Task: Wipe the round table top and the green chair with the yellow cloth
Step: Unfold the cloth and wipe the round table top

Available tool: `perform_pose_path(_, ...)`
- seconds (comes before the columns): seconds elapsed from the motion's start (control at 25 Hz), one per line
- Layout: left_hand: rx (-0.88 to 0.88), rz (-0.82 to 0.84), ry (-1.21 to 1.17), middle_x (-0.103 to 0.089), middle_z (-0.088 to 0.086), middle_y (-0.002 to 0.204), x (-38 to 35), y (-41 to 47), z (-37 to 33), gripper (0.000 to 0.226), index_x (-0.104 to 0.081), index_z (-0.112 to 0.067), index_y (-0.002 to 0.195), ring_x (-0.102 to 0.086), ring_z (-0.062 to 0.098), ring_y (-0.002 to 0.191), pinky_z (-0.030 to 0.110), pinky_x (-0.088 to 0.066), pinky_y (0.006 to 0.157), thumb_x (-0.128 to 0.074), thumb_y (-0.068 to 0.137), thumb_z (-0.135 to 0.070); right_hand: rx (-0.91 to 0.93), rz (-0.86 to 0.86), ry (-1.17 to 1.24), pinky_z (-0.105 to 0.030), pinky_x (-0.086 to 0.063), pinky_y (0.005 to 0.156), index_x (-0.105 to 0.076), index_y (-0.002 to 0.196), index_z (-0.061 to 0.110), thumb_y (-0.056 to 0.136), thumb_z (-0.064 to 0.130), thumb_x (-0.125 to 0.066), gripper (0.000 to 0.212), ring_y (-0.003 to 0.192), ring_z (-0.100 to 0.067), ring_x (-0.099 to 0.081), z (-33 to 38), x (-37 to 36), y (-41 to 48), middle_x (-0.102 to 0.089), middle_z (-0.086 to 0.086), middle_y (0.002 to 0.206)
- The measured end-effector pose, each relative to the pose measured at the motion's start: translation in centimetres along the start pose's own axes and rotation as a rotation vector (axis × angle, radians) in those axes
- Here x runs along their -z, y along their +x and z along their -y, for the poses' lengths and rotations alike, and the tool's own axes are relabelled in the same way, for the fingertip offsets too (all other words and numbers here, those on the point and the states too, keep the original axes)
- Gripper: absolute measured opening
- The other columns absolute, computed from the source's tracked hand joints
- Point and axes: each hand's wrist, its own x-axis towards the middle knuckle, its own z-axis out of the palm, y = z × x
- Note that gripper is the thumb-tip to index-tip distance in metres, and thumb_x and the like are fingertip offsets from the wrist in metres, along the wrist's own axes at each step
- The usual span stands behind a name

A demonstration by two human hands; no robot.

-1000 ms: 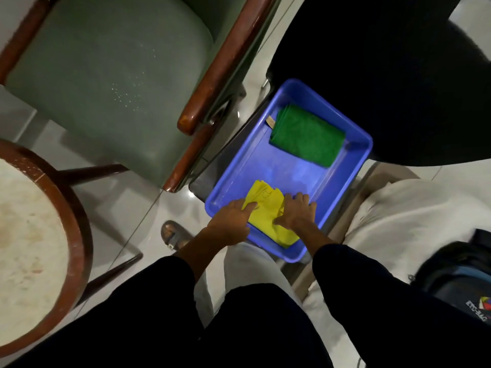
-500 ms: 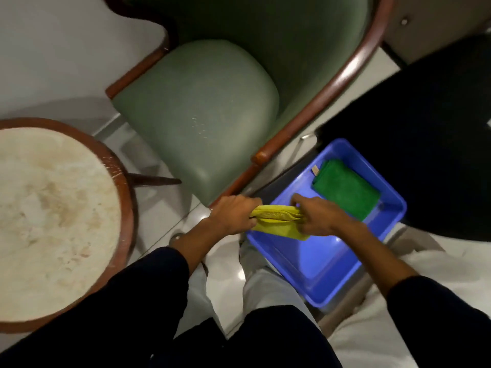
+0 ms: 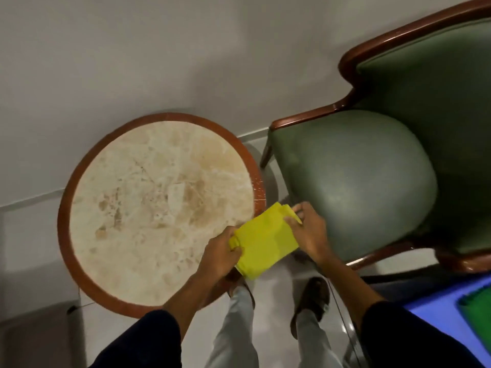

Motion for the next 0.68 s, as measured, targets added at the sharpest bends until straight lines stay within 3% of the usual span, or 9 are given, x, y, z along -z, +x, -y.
perform_pose_path(0.08, -0.028, -0.132, 0.193, -0.064, 0.016, 0.125, 1.9, 2.5, 2.6, 0.048, -0.051, -0.016, 0.135, -0.06, 0.036, 0.115, 0.042, -0.051, 0.093, -0.056, 0.088, -0.025, 0.028, -0.164, -0.291, -0.044, -0.044, 0.09, -0.055, 0.118, 0.011, 0.088, 0.026, -0.064, 0.035, 0.112, -0.037, -0.056, 1.8, -4.5, 1.5, -0.061, -0.014, 0.116)
perform_pose_path(0.16, -0.123, -0.338, 0.392, -0.059, 0.018, 0.133, 4.5, 5.4, 4.8, 0.053, -0.054, -0.01, 0.132, -0.055, 0.036, 0.124, 0.046, -0.045, 0.103, -0.041, 0.088, -0.035, -0.057, -0.27, -0.39, -0.05, -0.038, 0.103, -0.047, 0.137, 0.008, 0.09, 0.038, -0.059, 0.056, 0.131, -0.038, -0.045, 2.6, -9.7, 0.3, -0.049, -0.02, 0.141)
perform_pose_path(0.32, -0.14, -0.482, 0.697, -0.038, 0.02, 0.154, 7.5, 11.1, 8.2, 0.053, -0.044, -0.009, 0.142, -0.034, 0.037, 0.144, 0.056, -0.025, 0.116, -0.034, 0.096, -0.033, -0.251, -0.121, -0.26, -0.047, -0.014, 0.122, -0.009, 0.153, 0.002, 0.098, 0.051, -0.037, 0.079, 0.15, -0.032, -0.011, 2.4, -16.8, 0.1, -0.012, -0.021, 0.162)
perform_pose_path(0.44, -0.106, -0.635, 0.796, -0.034, 0.018, 0.157, 5.9, 13.4, 10.8, 0.055, -0.036, -0.014, 0.149, -0.032, 0.034, 0.146, 0.058, -0.029, 0.116, -0.037, 0.101, -0.041, -0.092, -0.213, -0.37, -0.047, -0.011, 0.124, -0.005, 0.153, 0.001, 0.098, 0.055, -0.032, 0.081, 0.151, -0.031, -0.006, 2.2, -16.7, 5.5, -0.007, -0.02, 0.163)
perform_pose_path(0.56, -0.2, -0.82, 0.822, -0.039, 0.015, 0.155, 4.9, 14.5, 12.9, 0.057, -0.037, -0.016, 0.148, -0.037, 0.03, 0.145, 0.055, -0.033, 0.114, -0.041, 0.098, -0.044, 0.122, -0.231, -0.546, -0.046, -0.009, 0.124, -0.006, 0.154, 0.004, 0.099, 0.055, -0.023, 0.077, 0.151, -0.03, -0.006, 2.9, -16.0, 10.0, -0.008, -0.018, 0.163)
perform_pose_path(0.68, -0.166, -0.799, 0.769, -0.033, 0.011, 0.159, 4.9, 14.7, 13.4, 0.056, -0.034, -0.017, 0.149, -0.03, 0.026, 0.148, 0.051, -0.024, 0.119, -0.033, 0.1, -0.045, 0.233, -0.175, -0.624, -0.046, -0.006, 0.125, -0.006, 0.154, 0.005, 0.1, 0.05, -0.019, 0.071, 0.152, -0.028, -0.002, 6.6, -16.8, 15.0, -0.006, -0.016, 0.164)
